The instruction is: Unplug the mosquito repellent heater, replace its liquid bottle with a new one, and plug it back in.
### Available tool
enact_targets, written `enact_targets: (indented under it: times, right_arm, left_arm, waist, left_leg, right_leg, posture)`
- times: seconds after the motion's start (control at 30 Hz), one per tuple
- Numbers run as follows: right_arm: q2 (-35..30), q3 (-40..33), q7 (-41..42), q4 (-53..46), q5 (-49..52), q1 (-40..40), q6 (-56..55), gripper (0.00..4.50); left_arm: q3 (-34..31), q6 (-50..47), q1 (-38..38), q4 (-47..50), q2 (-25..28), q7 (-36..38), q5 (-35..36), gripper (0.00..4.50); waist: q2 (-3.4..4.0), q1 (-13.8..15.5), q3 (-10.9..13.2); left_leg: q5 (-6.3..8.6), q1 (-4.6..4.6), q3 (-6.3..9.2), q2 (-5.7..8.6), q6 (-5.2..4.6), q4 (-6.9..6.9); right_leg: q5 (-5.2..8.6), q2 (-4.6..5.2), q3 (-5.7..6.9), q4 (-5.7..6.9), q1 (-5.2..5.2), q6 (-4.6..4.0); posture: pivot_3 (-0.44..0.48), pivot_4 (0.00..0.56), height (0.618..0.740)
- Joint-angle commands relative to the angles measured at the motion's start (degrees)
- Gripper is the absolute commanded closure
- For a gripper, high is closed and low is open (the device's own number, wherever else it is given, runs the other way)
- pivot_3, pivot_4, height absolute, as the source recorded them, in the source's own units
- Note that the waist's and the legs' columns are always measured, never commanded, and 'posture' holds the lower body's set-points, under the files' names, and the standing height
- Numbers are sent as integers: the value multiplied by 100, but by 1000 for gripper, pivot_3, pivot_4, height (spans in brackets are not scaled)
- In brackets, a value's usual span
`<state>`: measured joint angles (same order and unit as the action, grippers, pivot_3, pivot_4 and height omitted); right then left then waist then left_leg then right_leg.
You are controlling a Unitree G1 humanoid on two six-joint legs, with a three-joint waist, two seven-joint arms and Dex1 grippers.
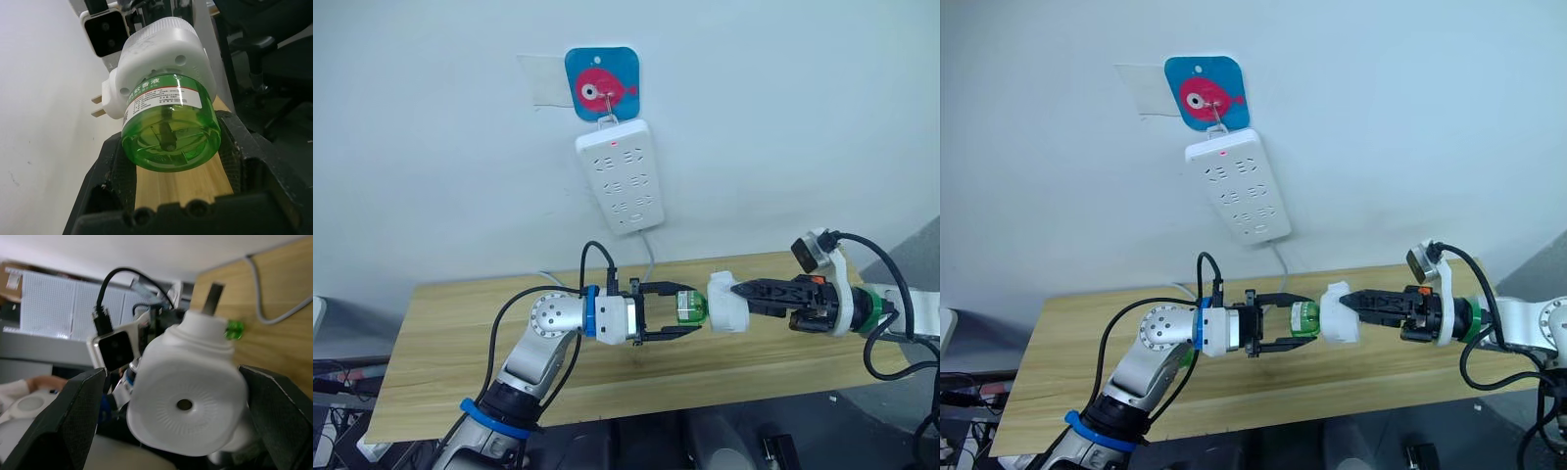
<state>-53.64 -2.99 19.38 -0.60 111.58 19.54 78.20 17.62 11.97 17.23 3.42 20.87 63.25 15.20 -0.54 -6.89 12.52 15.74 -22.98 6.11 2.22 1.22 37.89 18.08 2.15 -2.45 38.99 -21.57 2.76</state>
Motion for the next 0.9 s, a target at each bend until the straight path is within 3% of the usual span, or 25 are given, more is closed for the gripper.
enact_targets:
  times: [0.03, 0.7, 0.9]
  right_arm:
    - [-87, 183, 200, -69, 142, 163, 126, 17]
    - [228, 294, -291, 129, 142, 245, -60, 17]
    - [292, 270, -373, 145, 142, 246, -75, 1468]
  left_arm:
    - [9, 282, 126, -32, -62, -23, -99, 2283]
    - [30, 347, 203, -172, -143, -96, -225, 2283]
    - [32, 340, 215, -167, -137, -110, -239, 2283]
  waist:
    - [-1, 42, 1]
    - [-12, 85, 25]
    - [-9, 87, 43]
  left_leg:
    - [0, 1, 0, 0, 0, 3]
    - [1, 1, 5, 0, -1, 4]
    - [1, 1, 5, 0, -1, 5]
  right_leg:
    - [0, 2, 0, 0, 1, 0]
    - [-1, 11, 2, -2, 4, 2]
    - [-1, 11, 1, -2, 4, 2]
  posture:
    - [-185, 230, 740]
    - [-171, 251, 740]
    - [-167, 254, 740]
